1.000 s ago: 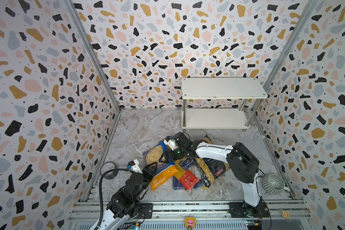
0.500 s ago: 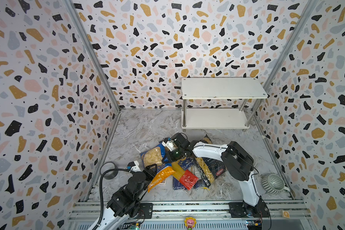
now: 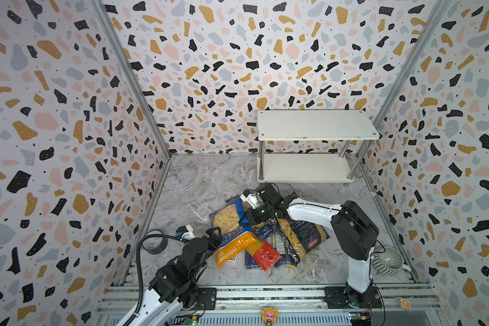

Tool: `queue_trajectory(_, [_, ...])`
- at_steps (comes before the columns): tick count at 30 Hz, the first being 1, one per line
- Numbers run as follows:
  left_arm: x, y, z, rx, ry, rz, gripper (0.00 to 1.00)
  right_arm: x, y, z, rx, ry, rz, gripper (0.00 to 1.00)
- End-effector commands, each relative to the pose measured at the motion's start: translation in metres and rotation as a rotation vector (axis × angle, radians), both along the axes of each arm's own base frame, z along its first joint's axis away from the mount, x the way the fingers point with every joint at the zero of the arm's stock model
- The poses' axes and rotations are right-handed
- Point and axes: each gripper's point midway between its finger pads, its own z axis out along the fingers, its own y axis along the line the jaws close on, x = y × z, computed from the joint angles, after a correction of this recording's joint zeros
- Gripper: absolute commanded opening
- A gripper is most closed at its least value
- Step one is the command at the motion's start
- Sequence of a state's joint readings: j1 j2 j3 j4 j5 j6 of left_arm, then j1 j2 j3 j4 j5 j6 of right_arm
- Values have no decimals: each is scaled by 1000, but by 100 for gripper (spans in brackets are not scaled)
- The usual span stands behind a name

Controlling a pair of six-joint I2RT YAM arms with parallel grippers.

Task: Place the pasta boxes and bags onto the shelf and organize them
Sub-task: 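Grip the blue orecchiette bag with the right gripper while the left gripper steadies it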

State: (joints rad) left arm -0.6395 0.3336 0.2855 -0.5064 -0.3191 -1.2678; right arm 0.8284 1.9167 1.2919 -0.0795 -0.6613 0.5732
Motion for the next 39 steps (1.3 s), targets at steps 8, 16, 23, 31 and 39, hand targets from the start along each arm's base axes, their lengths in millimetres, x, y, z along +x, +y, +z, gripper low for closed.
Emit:
queue_trajectory(8, [25,-29,6,-65,-41,-108,100,2,-31,69,64,-117,-33,2])
queue_trajectory(16, [35,-45,-11,-60,-16,-168,93,-4,-56,58,3,-128,-73,4])
queue_trajectory(23, [49,-72,-14,-95,-19,-259,76,-9,-61,40,-6,-85,-78,13])
queue_trajectory(31, [56,-88,-27,-78,17,-333,46,-10,-67,29,22,-57,-83,58])
queue_trajectory(39, [59,-92,-19,-87,-19,-343,41,-11,-45,36,140,-22,-9,67])
